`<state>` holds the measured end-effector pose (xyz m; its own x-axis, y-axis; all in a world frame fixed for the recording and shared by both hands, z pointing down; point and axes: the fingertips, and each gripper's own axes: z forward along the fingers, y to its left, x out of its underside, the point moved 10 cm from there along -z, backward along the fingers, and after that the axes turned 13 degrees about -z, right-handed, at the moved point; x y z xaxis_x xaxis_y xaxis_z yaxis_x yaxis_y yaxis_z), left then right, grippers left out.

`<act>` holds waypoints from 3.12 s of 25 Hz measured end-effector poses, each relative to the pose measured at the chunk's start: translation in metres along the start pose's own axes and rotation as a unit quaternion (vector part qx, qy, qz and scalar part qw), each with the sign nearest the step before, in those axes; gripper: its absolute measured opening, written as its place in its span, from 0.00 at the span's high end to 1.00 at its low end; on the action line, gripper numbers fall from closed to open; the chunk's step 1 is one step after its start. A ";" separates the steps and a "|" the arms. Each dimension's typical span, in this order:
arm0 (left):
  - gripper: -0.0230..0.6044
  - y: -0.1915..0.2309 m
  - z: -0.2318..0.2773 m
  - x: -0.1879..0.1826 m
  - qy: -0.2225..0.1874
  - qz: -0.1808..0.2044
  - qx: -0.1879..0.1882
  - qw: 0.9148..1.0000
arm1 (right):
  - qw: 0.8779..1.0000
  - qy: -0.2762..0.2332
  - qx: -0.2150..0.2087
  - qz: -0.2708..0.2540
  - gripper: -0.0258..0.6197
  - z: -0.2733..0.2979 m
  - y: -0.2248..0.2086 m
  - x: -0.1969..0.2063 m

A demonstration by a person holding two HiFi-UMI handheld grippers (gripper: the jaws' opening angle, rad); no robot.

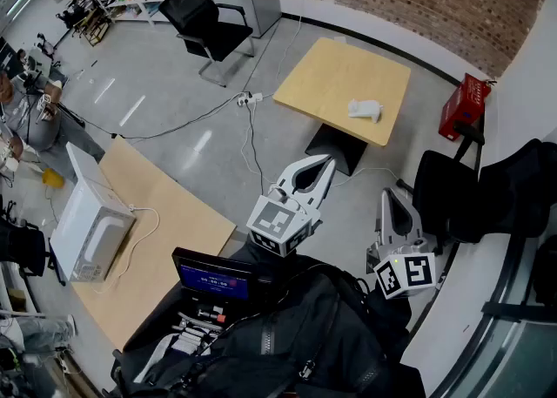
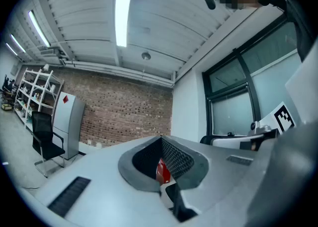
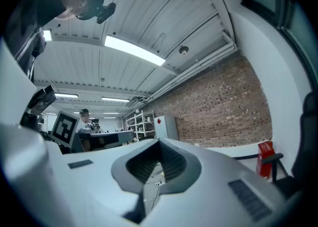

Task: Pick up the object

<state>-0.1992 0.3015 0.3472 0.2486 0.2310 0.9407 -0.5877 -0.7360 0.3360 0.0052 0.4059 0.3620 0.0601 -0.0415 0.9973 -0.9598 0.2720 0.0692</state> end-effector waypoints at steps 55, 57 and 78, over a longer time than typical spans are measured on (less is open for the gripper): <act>0.96 0.073 0.134 0.025 0.042 -0.051 0.008 0.998 | 0.997 0.065 0.002 0.037 0.95 0.095 -0.083 0.046; 0.96 0.085 0.141 0.024 0.048 -0.057 0.010 0.997 | 0.997 0.070 0.003 0.039 0.95 0.109 -0.084 0.048; 0.97 0.152 0.198 0.030 0.060 -0.102 0.014 0.993 | 0.991 0.123 0.019 0.051 0.96 0.183 -0.102 0.063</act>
<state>-0.1287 0.0704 0.4174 0.2650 0.4501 0.8528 -0.5126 -0.6833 0.5199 0.0566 0.2001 0.4136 0.0235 0.2203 0.9751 -0.9735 0.2270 -0.0278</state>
